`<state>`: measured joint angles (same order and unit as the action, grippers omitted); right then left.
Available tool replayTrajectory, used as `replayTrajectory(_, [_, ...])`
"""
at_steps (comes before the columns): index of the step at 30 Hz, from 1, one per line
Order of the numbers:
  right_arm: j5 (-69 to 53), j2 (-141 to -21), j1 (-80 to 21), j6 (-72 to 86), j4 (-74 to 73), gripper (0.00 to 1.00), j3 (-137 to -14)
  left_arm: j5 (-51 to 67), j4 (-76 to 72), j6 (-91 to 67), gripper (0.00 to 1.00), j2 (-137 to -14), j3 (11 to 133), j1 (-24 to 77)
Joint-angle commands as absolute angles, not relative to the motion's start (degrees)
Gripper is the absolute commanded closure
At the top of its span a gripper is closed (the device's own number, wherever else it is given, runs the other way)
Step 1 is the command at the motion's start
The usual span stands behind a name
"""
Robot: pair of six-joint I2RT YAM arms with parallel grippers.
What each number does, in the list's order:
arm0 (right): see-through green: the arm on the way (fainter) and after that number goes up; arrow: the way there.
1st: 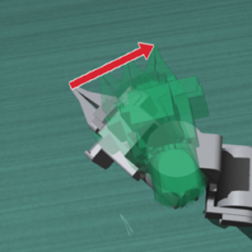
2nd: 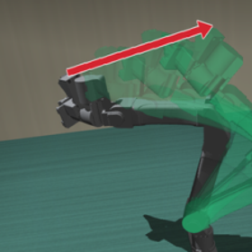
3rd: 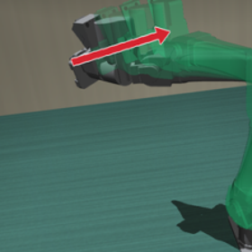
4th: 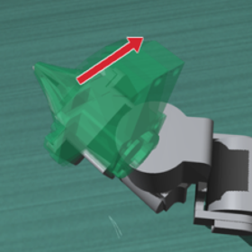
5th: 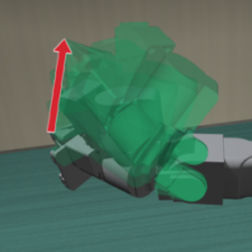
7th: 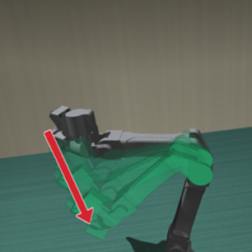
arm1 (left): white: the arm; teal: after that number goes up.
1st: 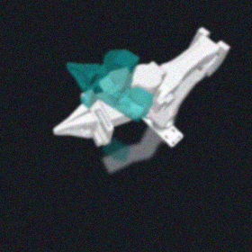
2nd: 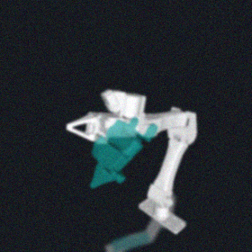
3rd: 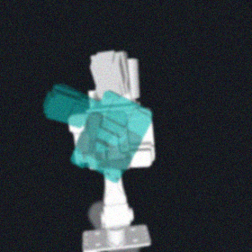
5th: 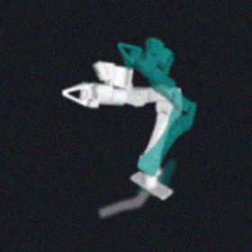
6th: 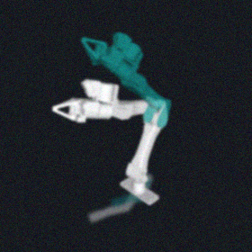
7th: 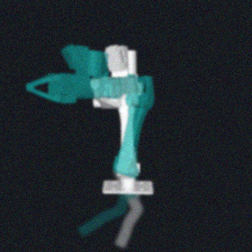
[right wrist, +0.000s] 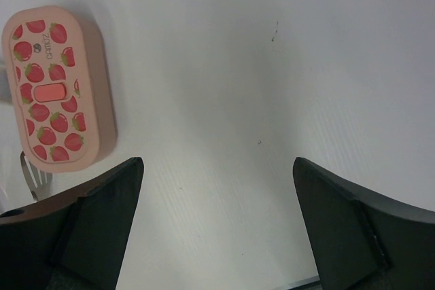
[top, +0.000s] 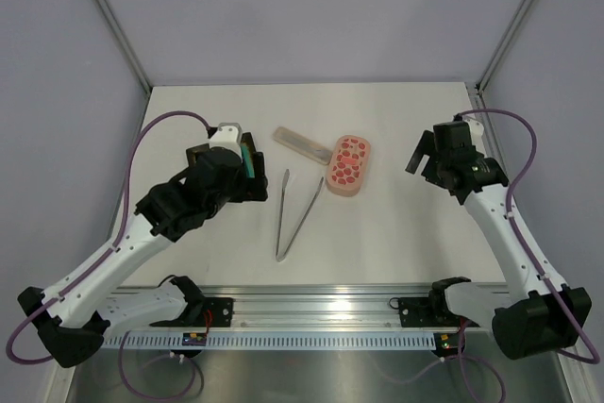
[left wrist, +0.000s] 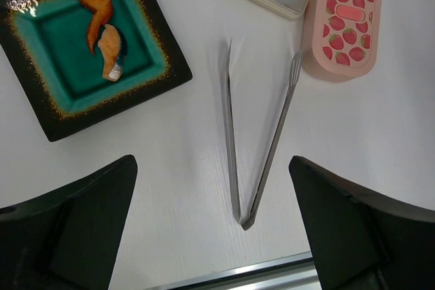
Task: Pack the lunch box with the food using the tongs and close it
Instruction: Reset both arms
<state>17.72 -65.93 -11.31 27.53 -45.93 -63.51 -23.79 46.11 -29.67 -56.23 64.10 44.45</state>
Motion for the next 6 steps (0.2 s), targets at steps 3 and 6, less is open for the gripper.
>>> replayTrajectory(3, [22.14, -60.12, -11.51, 30.67, -46.14, 0.0, -58.37, -23.91, 45.62, -27.86, 0.01, -55.28, 66.62, 43.59])
replayTrajectory(6, [22.85, -58.8, -11.51, 30.93, -46.05, 0.0, -56.6, -23.12, 44.91, -28.04, 0.01, -55.63, 66.53, 43.33])
